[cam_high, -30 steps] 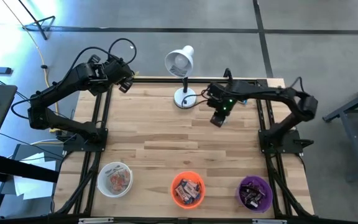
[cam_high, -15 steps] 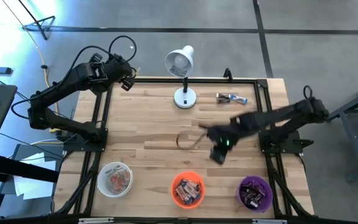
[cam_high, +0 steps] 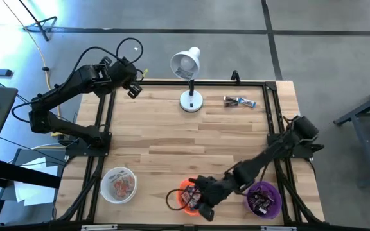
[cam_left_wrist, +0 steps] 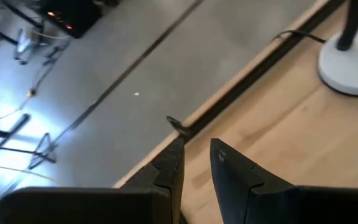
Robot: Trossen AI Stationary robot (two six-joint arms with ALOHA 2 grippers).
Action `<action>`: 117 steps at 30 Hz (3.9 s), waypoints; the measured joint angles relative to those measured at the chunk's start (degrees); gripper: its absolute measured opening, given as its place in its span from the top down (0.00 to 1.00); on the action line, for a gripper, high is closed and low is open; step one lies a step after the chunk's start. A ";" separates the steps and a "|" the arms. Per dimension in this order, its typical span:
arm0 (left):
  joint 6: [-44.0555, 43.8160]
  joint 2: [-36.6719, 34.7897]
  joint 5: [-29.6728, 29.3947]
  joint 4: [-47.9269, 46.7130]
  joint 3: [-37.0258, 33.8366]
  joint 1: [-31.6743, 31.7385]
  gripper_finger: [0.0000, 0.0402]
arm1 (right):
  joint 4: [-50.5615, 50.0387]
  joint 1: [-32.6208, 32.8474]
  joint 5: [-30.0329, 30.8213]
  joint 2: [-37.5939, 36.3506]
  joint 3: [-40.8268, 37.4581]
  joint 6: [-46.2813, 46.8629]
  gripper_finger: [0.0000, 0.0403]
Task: Organize candy in baskets
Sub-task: Put the white chocolate bar into the orange bucket
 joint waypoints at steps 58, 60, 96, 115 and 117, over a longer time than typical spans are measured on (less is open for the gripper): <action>13.91 0.00 2.24 6.27 -0.02 3.72 0.84 | -71.36 -24.08 14.59 -11.65 15.54 -27.31 0.67; 13.77 0.00 2.16 6.12 -0.02 5.45 0.84 | -69.89 -28.27 15.66 -14.00 12.59 -31.53 0.67; 4.74 0.04 2.40 5.57 -0.02 14.16 0.84 | -46.27 -85.71 3.06 -16.93 -18.39 -75.50 0.50; 3.16 0.04 2.42 5.57 -0.02 14.16 0.84 | -39.11 -82.22 11.44 -8.11 -18.37 -90.72 0.51; 3.14 0.04 2.42 5.57 -0.02 14.16 0.84 | -38.17 -81.98 13.35 -8.11 -18.37 -90.75 0.51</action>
